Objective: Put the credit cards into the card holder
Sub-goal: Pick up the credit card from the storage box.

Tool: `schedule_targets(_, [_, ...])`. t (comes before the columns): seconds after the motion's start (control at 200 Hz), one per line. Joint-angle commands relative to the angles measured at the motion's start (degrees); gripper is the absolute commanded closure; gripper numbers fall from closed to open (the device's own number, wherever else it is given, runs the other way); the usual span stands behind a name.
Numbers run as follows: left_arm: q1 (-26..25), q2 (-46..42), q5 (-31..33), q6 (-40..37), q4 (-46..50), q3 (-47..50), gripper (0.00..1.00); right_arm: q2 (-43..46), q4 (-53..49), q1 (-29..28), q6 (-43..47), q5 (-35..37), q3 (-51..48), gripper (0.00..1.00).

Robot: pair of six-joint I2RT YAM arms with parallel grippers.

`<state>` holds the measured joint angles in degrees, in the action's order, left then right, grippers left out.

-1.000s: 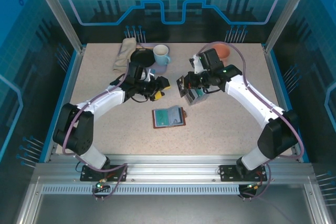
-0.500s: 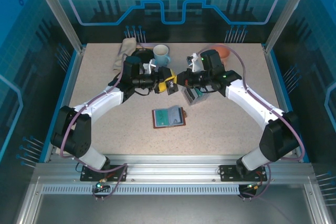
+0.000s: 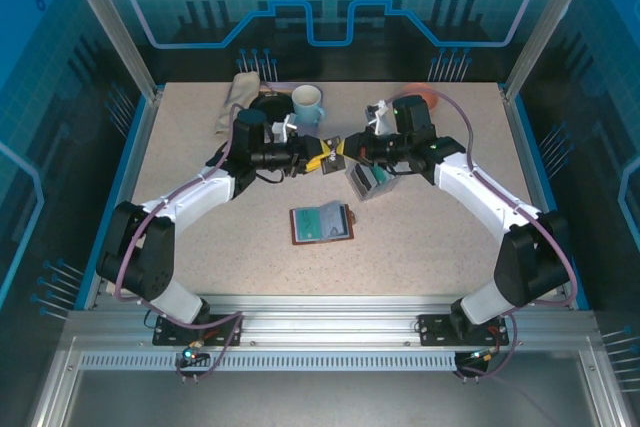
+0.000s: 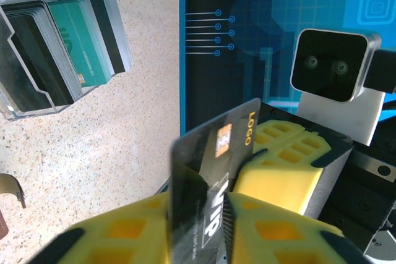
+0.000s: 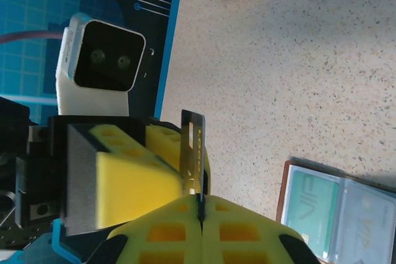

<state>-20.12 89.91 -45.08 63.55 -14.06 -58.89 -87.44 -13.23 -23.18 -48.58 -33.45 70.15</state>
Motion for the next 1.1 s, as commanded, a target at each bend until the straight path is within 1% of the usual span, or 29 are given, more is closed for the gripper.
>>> schedule_targets(0.0, [0.1, -2.0, -3.3, 0.7, -5.0, -0.3, 0.82, -1.1, 0.7, 0.6, -0.5, -1.9, -0.3, 0.94])
schedule_targets(0.06, [0.1, -1.9, -3.3, 0.8, -5.1, -0.4, 0.86, -0.9, 0.8, 0.6, -0.5, -2.3, -0.3, 0.93])
schedule_targets(0.145, [0.1, -1.9, -3.4, 1.2, -5.5, -0.2, 0.9, -1.1, 0.6, 0.7, 0.1, -2.9, -0.1, 0.86])
schedule_targets(0.22, [0.1, -1.9, -3.6, 1.5, -5.8, 0.0, 0.93, -1.4, 0.1, 0.9, 0.8, -3.9, 0.3, 0.84])
schedule_targets(0.245, [0.1, -1.9, -3.8, 1.5, -5.9, 0.0, 0.94, -1.5, 0.1, 0.9, 1.0, -4.2, 0.4, 0.82])
schedule_targets(0.27, [0.1, -2.0, -4.0, 1.5, -6.0, 0.0, 0.95, -1.6, 0.1, 0.9, 1.0, -4.6, 0.4, 0.8])
schedule_targets(0.37, [0.1, -2.0, -4.7, 1.8, -6.5, 0.0, 0.95, -2.1, 0.8, 0.9, 1.6, -7.1, 0.9, 0.78])
schedule_targets(0.425, [0.1, -2.0, -4.8, 1.9, -6.6, 0.0, 0.94, -2.4, 0.6, 0.8, 1.7, -7.3, 1.2, 0.73])
schedule_targets(0.445, [0.1, -2.0, -4.9, 2.1, -6.8, 0.1, 0.93, -2.6, 0.7, 0.9, 1.6, -7.6, 1.2, 0.74])
schedule_targets(0.485, [0.0, -1.9, -5.2, 2.6, -7.6, 0.2, 0.92, -2.8, 0.8, 0.9, 1.7, -7.9, 1.2, 0.83])
schedule_targets(0.515, [0.1, -1.9, -5.4, 3.0, -8.3, 0.2, 0.91, -2.8, 0.6, 0.9, 1.9, -7.6, 1.3, 0.86])
schedule_targets(0.6, [0.1, -1.8, -6.1, 4.3, -10.0, 0.3, 0.89, -2.7, -0.1, 1.3, 2.2, -6.8, 0.9, 0.87])
schedule_targets(0.705, [0.1, -1.9, -6.8, 5.7, -12.4, 0.6, 0.86, -2.4, -0.7, 2.0, 2.0, -5.4, -0.3, 0.91])
schedule_targets(0.835, [0.1, -2.3, -7.5, 7.5, -15.4, 0.9, 0.85, -2.1, -0.3, 3.0, 1.5, -5.4, -1.8, 0.94])
schedule_targets(0.95, [0.3, -2.6, -7.6, 7.7, -15.7, 1.1, 0.85, -1.6, -0.3, 3.6, 1.4, -4.5, -2.6, 0.96])
schedule_targets(1.095, [0.5, -3.2, -7.5, 7.3, -14.6, 1.7, 0.85, -1.3, 0.1, 3.9, 0.5, -4.1, -3.3, 0.95])
